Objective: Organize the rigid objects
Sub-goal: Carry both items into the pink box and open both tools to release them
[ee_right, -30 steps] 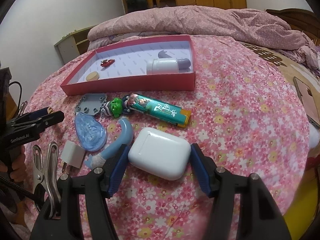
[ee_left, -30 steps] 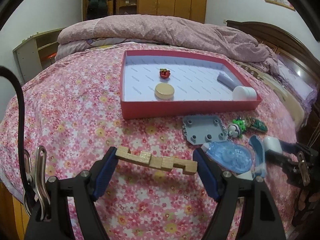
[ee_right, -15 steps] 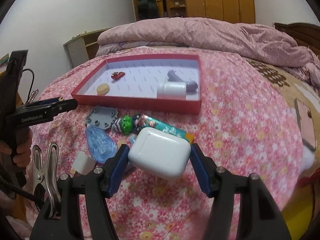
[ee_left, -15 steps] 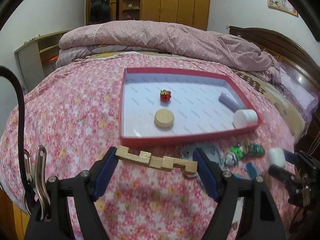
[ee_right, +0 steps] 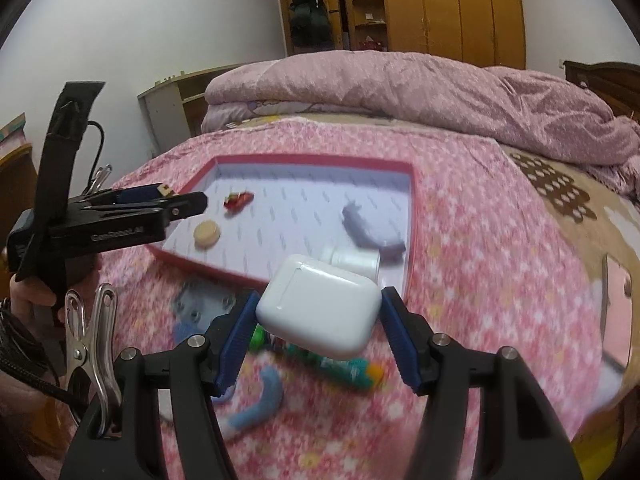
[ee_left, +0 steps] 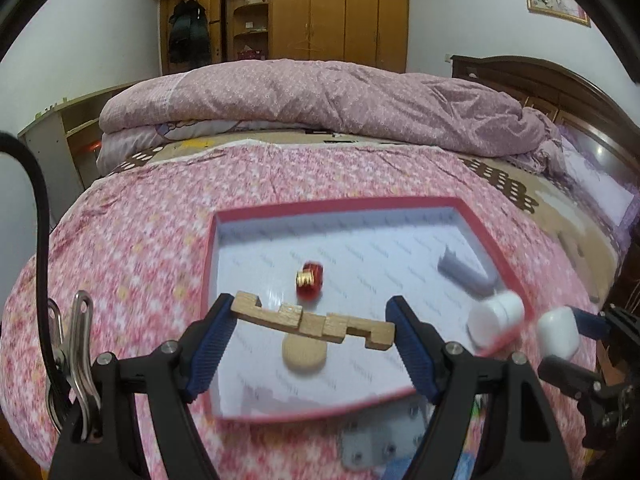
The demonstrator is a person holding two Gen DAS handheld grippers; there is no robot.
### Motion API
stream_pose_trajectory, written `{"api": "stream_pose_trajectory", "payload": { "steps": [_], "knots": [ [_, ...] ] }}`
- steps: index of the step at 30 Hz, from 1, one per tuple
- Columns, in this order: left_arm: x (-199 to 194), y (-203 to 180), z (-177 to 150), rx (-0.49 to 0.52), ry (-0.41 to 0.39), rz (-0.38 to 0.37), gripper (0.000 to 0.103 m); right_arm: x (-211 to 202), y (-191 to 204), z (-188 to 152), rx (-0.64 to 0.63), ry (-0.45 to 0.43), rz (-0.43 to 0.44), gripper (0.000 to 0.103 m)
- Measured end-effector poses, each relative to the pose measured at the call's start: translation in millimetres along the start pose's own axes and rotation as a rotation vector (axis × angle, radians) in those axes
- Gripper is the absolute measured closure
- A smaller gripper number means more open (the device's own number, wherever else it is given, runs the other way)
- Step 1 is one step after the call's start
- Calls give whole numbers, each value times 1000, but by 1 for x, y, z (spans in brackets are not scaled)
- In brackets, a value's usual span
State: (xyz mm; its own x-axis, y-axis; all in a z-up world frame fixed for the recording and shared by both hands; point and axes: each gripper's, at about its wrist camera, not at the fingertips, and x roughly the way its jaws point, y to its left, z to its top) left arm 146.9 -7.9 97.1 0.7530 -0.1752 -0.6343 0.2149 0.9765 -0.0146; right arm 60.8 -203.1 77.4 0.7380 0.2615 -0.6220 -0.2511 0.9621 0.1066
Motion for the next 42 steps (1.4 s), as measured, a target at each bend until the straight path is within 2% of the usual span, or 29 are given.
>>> {"api": "stream_pose_trajectory", "payload": {
  "steps": [11, 18, 23, 33, 37, 42],
  "knots": [
    [56, 12, 36, -40, 33, 20, 23, 45, -10, 49, -15, 12, 14, 40],
    [90, 19, 43, -51, 73, 45, 23, 84, -19, 68, -10, 38, 19, 40],
    [108, 23, 44, -61, 131, 54, 23, 111, -25, 76, -9, 71, 20, 40],
    [114, 20, 40, -35, 164, 91, 23, 133, -37, 79, 33, 104, 14, 40],
    [113, 20, 37, -32, 159, 99, 22, 139, -28, 75, -18, 121, -13, 40],
    [113, 20, 36, -28, 160, 101, 21, 138, -27, 72, -23, 114, -17, 40]
  ]
}}
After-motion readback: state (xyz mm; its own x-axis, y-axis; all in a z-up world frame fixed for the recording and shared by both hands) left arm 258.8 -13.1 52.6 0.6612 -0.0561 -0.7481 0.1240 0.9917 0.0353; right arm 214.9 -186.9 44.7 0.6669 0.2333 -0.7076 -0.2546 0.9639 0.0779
